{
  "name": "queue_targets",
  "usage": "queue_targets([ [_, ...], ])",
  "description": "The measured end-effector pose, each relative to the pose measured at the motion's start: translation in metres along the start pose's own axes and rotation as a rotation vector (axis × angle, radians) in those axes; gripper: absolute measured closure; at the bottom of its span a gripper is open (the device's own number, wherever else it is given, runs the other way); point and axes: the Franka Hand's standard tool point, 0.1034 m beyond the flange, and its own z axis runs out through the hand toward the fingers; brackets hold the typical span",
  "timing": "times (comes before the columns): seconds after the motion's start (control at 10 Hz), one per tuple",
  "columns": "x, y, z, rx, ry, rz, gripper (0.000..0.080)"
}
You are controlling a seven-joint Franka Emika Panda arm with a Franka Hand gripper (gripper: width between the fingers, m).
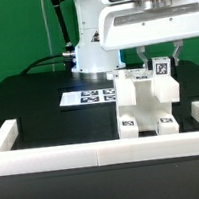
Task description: Assemble chair
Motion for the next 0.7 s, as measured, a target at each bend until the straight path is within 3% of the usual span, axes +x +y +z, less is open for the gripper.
queue_targets([
  [0.7, 0.0, -0.0031, 0.0, 0.027, -0.006, 0.588, 0.0512],
])
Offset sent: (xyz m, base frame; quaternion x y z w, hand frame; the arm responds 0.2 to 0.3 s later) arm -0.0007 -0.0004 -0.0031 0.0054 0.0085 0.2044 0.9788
